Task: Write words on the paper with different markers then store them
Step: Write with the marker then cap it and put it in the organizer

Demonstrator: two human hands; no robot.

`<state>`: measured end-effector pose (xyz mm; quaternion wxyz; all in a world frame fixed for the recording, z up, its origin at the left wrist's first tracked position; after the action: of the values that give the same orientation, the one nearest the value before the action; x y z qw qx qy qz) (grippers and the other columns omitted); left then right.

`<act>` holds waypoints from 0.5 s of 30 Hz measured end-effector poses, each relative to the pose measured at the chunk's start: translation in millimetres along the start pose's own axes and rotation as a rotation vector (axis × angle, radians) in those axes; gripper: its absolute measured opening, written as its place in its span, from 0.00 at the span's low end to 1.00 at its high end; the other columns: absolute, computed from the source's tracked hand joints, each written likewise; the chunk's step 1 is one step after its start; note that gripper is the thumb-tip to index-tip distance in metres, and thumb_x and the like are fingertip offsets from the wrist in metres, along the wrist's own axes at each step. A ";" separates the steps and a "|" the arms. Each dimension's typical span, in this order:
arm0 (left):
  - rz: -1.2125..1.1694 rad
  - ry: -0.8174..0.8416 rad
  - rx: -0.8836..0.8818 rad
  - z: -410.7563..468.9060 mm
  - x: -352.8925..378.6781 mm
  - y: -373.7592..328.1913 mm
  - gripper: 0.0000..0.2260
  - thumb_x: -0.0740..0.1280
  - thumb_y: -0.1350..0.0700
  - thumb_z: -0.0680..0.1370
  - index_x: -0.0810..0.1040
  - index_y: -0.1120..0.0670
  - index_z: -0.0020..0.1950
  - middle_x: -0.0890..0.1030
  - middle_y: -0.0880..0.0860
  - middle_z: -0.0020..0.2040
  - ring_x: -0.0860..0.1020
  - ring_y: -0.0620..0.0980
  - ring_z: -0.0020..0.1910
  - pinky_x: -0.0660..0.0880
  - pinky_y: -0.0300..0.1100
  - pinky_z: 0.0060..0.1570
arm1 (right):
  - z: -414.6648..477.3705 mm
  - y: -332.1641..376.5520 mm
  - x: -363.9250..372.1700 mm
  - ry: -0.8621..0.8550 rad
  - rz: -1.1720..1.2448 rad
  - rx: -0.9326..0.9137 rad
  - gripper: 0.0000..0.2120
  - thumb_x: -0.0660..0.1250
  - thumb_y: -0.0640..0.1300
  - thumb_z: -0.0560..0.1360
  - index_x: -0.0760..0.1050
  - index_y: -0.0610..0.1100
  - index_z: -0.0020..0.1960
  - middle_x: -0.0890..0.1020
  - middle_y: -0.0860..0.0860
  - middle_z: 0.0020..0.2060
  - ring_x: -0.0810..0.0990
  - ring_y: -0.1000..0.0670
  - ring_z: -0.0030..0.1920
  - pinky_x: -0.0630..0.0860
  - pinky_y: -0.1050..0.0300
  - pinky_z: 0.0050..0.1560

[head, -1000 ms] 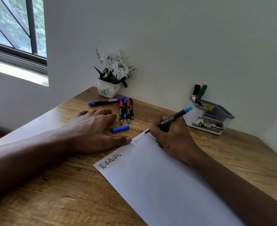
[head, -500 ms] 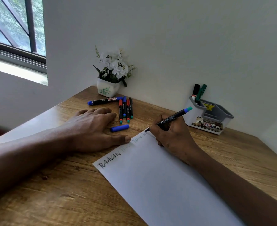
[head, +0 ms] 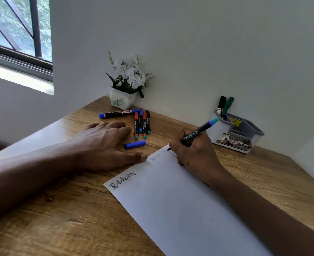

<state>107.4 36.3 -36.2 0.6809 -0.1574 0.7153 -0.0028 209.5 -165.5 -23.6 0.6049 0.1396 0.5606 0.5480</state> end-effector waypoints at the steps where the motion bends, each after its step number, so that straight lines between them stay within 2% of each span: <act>1: 0.001 -0.002 0.003 0.1 -0.1 -0.4 0.52 0.50 0.19 0.63 0.53 0.43 0.83 0.52 0.44 0.83 0.54 0.49 0.81 0.54 0.51 0.78 | -0.4 0.2 -0.3 -0.009 -0.003 0.002 0.10 0.72 0.40 0.73 0.74 0.42 0.36 0.76 0.51 0.23 0.75 0.52 0.23 0.73 0.57 0.27; 7: 0.014 -0.014 0.013 2.6 2.1 2.2 0.54 0.45 0.15 0.62 0.52 0.42 0.83 0.51 0.44 0.83 0.54 0.48 0.81 0.52 0.52 0.78 | -0.6 -1.0 -1.1 -0.050 -0.027 0.024 0.08 0.72 0.41 0.72 0.76 0.42 0.36 0.78 0.50 0.23 0.76 0.52 0.23 0.74 0.57 0.29; 10: 0.013 -0.013 0.017 3.2 3.1 3.8 0.59 0.42 0.14 0.56 0.52 0.42 0.82 0.51 0.45 0.83 0.54 0.49 0.81 0.52 0.52 0.78 | -0.5 -2.3 -0.6 -0.040 -0.028 0.043 0.08 0.72 0.41 0.73 0.76 0.41 0.37 0.78 0.50 0.24 0.75 0.53 0.23 0.75 0.56 0.29; 15: 0.007 -0.030 0.022 5.6 4.1 5.9 0.60 0.42 0.14 0.54 0.53 0.41 0.82 0.52 0.44 0.83 0.54 0.48 0.81 0.53 0.53 0.78 | -0.5 -3.6 -2.1 -0.031 0.004 0.081 0.08 0.72 0.40 0.74 0.76 0.39 0.38 0.77 0.50 0.24 0.75 0.53 0.23 0.73 0.58 0.27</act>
<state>111.5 42.1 -41.9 0.6932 -0.1473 0.7055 -0.0060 211.3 -168.7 -25.5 0.6062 0.1737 0.5728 0.5238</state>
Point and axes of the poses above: each hand's wrist, its own z-axis towards the middle knuckle, its own x-axis out of the palm, y = z × x, the point moved 4 cm from there along z, towards the middle knuckle
